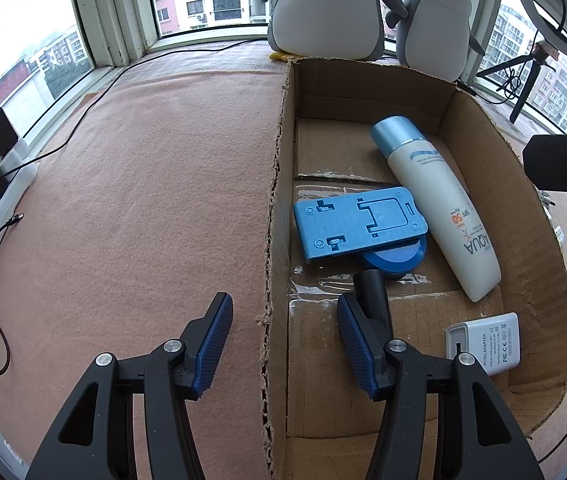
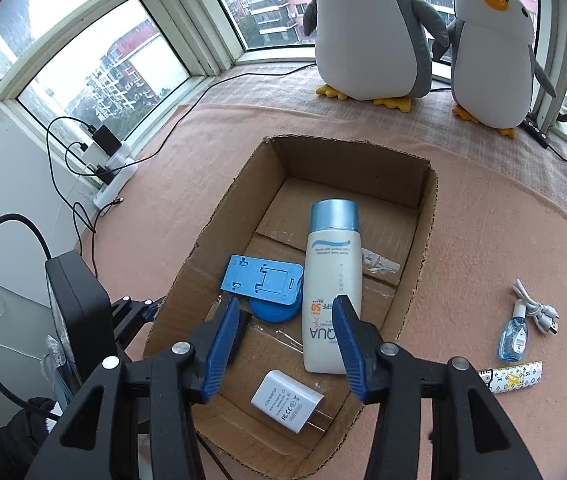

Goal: Organize rigid objects
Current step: 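Lower the black cylinder into the box and open the right gripper, then withdraw the right tool toward the white USB cable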

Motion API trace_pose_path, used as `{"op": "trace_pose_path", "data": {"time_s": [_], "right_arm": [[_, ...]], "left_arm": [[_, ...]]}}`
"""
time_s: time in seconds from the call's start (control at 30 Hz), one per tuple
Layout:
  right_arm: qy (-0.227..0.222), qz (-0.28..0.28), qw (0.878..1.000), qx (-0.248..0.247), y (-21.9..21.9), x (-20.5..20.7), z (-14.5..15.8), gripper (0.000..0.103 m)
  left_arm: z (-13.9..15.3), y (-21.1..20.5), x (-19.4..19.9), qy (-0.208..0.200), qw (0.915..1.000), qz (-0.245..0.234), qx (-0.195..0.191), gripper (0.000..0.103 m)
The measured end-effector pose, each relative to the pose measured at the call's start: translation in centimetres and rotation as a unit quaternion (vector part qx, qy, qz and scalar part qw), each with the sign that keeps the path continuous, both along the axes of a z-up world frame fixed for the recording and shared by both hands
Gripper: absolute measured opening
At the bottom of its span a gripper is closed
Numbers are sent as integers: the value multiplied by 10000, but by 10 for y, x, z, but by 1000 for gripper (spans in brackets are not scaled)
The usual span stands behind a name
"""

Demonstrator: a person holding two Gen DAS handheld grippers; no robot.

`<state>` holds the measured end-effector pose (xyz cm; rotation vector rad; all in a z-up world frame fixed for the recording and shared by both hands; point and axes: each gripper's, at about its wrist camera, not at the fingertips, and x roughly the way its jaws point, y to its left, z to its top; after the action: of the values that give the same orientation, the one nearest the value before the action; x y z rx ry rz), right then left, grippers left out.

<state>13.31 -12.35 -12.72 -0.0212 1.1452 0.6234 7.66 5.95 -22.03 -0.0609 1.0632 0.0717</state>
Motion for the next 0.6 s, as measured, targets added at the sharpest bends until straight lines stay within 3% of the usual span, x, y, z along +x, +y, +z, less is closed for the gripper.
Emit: {"op": "trace_pose_path", "data": {"time_s": [0.6], "right_arm": [[-109, -111, 9999, 7, -16, 3, 9, 45]], "left_arm": [[0, 0, 0, -2, 10000, -1, 3, 58]]}}
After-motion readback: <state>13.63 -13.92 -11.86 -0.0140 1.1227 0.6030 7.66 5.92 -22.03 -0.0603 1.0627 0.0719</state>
